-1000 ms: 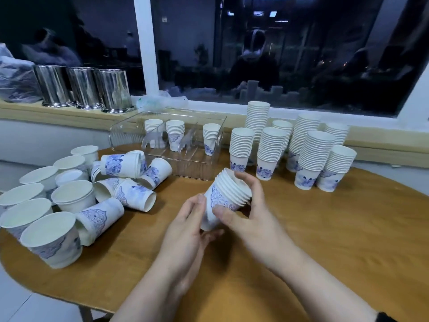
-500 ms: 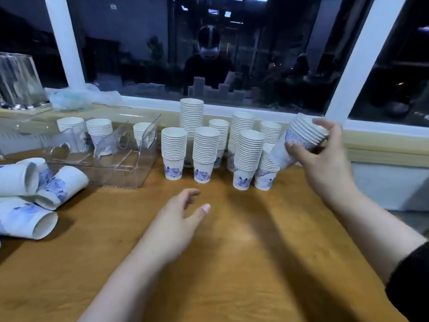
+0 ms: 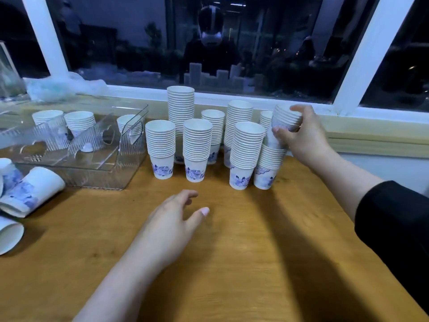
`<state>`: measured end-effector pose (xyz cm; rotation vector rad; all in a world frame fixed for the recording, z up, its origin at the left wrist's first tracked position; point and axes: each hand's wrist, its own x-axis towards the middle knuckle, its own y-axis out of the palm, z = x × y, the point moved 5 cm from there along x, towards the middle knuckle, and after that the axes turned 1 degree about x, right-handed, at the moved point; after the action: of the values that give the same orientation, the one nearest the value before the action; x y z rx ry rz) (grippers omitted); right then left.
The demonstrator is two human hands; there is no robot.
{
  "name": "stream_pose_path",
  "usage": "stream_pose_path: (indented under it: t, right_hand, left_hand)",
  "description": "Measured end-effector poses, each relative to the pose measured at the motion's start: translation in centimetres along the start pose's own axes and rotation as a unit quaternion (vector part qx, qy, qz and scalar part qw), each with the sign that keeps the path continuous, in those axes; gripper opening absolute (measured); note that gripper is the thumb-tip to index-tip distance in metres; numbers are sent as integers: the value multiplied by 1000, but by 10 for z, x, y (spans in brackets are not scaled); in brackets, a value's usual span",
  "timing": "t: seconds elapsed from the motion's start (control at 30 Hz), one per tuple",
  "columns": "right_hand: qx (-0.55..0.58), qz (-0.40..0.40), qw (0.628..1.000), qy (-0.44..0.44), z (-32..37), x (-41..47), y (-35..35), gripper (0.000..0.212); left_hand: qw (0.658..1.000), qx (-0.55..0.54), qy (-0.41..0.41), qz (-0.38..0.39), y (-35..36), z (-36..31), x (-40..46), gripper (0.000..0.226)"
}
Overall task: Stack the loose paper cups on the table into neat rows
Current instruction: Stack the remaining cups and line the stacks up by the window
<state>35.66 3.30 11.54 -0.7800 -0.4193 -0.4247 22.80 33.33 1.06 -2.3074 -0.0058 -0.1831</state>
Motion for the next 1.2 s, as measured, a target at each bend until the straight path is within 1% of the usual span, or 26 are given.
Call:
stream_pose_path:
  t: [0.07, 0.1, 0.17, 0.23, 0.27, 0.33, 0.4, 0.47, 0.57, 0.67, 0.73, 0.8, 0.83, 0.87, 0.9, 0.97, 1.0, 1.07, 1.13, 1.2]
  right_hand:
    - [-10, 39, 999, 6, -6, -7, 7, 62]
    - [-6, 35, 999, 6, -8, -12, 6, 59]
    - [16, -25, 999, -19, -6, -25, -4, 46]
    - [54, -87, 993, -63, 8, -45, -15, 30]
    - [75, -102, 988, -86, 19, -57, -16, 25]
    - [110, -90, 984, -107, 46, -83, -12, 18]
    - [150, -43, 980, -126, 75, -112, 11, 15]
    - [199, 26, 971, -127, 107, -145, 45, 13]
    - [241, 134, 953, -127, 157, -198, 102, 13]
    - [258, 224, 932, -120, 203, -249, 153, 12]
    - [277, 274, 916, -95, 224, -277, 187, 18]
    - [300, 304, 901, -76, 245, -299, 214, 27]
    - [299, 307, 899, -89, 256, -307, 224, 31]
    - [288, 305, 899, -121, 269, -313, 232, 34]
    - [271, 303, 898, -167, 283, -317, 238, 37]
    - [234, 303, 884, -267, 314, -328, 249, 44]
    - [215, 308, 876, -304, 327, -332, 255, 50]
    - [157, 325, 862, -356, 348, -339, 269, 62]
    - [97, 352, 846, -389, 358, -347, 281, 70]
    - [70, 369, 833, -407, 363, -352, 288, 72]
  left_hand:
    - [999, -10, 11, -34, -7, -1, 0, 42]
    - [999, -15, 18, -49, -11, -2, -1, 40]
    - [997, -26, 26, -74, -20, -2, -4, 35]
    - [994, -36, 31, -102, -32, 1, -9, 31]
    - [991, -35, 35, -122, -40, 3, -13, 30]
    - [985, -21, 53, -162, -56, 7, -25, 28]
    - [976, 5, 82, -202, -79, 16, -45, 26]
    - [965, 29, 104, -240, -105, 30, -70, 27]
    - [941, 66, 117, -310, -148, 59, -114, 27]
    - [902, 98, 115, -406, -193, 89, -157, 24]
    - [868, 102, 101, -475, -220, 110, -184, 23]
    - [838, 96, 70, -532, -243, 135, -206, 26]
    - [830, 94, 45, -549, -251, 149, -215, 32]
    - [828, 91, 15, -554, -256, 163, -222, 40]
    - [833, 85, -17, -547, -258, 178, -227, 50]
    - [853, 53, -72, -514, -257, 202, -233, 68]
    - [862, 37, -90, -498, -255, 211, -235, 73]
    - [873, 25, -102, -476, -251, 221, -236, 73]
    - [875, 36, -103, -472, -251, 226, -236, 66]
    - [872, 56, -100, -477, -251, 229, -237, 61]
